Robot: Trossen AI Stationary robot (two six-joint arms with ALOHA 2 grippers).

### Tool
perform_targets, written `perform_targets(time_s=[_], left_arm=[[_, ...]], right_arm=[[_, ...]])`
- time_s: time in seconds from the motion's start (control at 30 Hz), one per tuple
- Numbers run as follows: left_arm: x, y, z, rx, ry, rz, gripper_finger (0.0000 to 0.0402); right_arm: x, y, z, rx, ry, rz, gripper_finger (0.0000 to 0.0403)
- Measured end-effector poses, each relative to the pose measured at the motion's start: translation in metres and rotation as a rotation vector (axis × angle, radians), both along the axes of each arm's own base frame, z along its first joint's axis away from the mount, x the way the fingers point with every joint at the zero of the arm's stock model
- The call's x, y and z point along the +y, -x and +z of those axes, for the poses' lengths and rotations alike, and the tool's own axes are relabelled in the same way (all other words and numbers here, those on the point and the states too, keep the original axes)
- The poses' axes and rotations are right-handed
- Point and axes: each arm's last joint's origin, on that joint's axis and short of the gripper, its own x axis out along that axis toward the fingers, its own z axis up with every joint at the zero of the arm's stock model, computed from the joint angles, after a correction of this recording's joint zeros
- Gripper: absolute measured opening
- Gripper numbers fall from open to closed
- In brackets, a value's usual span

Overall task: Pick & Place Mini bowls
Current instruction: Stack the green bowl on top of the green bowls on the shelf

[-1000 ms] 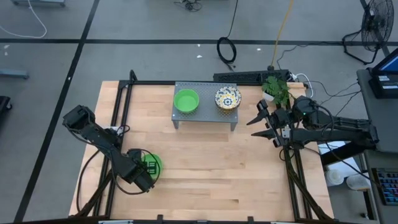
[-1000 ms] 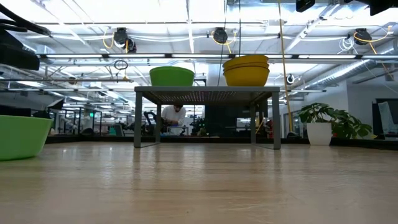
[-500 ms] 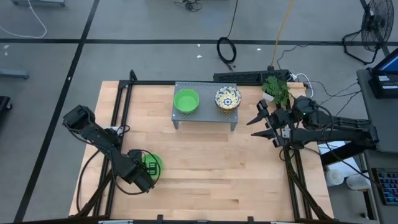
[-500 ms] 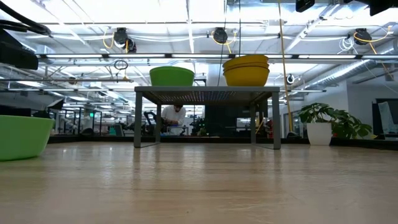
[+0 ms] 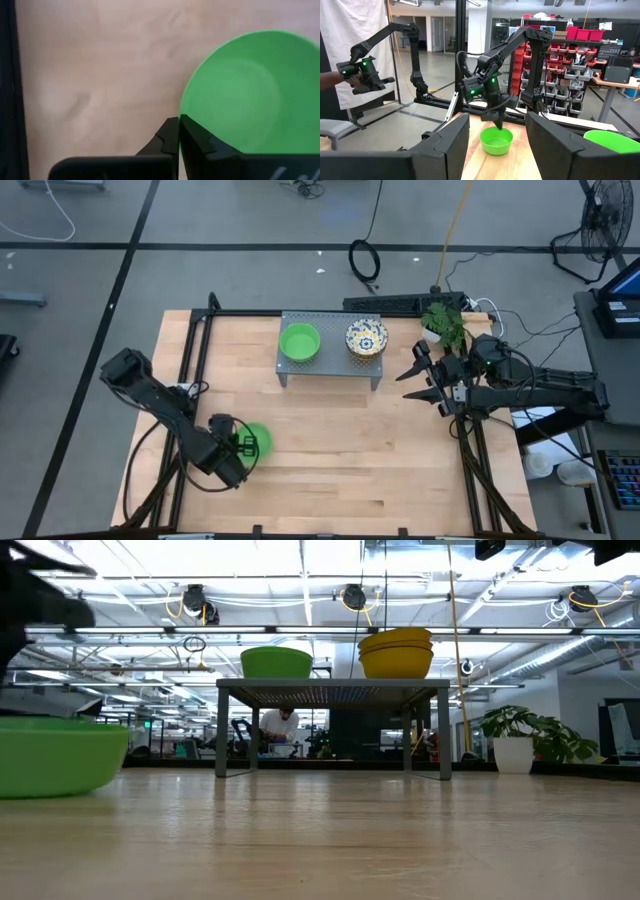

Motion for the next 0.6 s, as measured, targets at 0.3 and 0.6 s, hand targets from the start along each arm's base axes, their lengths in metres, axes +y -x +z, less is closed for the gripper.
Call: perform_targets(time_s=[0.3, 0.6], left_arm=[[0.014, -0.011, 0.061, -0.27, -0.215, -0.147, 0.0003], [0.076, -0.023, 0.18, -0.342, -0.335, -0.234, 0.0001]], right_arm=[[0.0, 0.0, 0.0, -0.001, 0.003, -0.001, 0.0183], [0.0, -0.001, 0.0, -0.005, 0.003, -0.001, 0.0183]])
